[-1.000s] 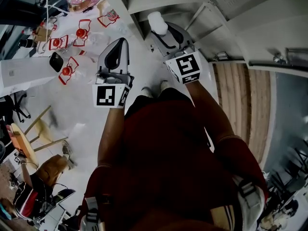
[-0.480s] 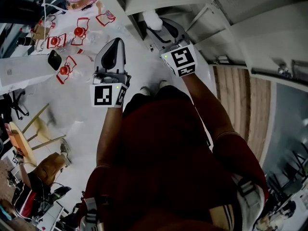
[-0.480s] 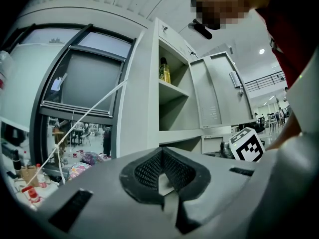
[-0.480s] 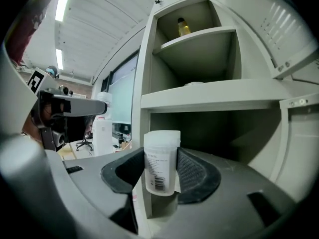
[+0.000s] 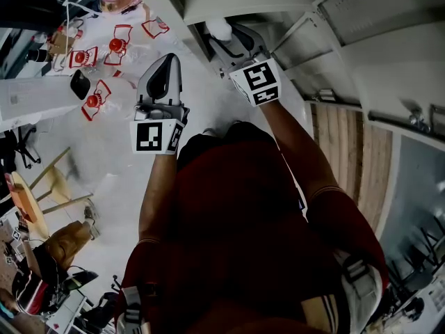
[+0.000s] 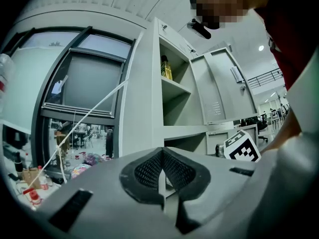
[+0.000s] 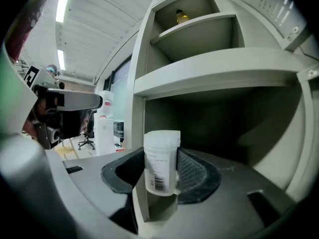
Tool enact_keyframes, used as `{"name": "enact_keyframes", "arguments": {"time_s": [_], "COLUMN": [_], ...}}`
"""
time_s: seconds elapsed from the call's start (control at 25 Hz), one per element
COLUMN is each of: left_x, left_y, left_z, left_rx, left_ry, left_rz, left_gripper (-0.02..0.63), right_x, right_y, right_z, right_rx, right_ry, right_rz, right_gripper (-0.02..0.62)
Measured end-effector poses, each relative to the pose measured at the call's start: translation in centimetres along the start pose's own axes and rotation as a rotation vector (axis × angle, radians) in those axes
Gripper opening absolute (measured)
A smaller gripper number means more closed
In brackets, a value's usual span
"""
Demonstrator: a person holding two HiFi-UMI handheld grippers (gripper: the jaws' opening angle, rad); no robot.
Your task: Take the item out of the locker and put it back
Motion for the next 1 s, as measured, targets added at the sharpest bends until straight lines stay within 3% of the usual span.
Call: {"name": "enact_keyframes", "arguments": {"time_s": [1.0], "left_x": [2.8], "left_y": [1.2], "left_z": [1.8], "left_rx": [-0.038], "left_ry": [-0.023], "left_rz": [0.013], "left_gripper": [0.006], "right_x": [5.5], "right_y": [-5.7], "right_z": [-1.0], "right_rx": [-0.011], "right_ry": [-0.026], "right_rz": [0.026], "right_gripper": [0.189]}}
Point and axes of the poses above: the fingertips, and each gripper's own axes: y backward along the fingers, z to its left, x out of its underside, the point moved 5 cm from there along y, backward along the fingers, and after that the axes turned 14 degrees about -z, right-handed, at the moved point
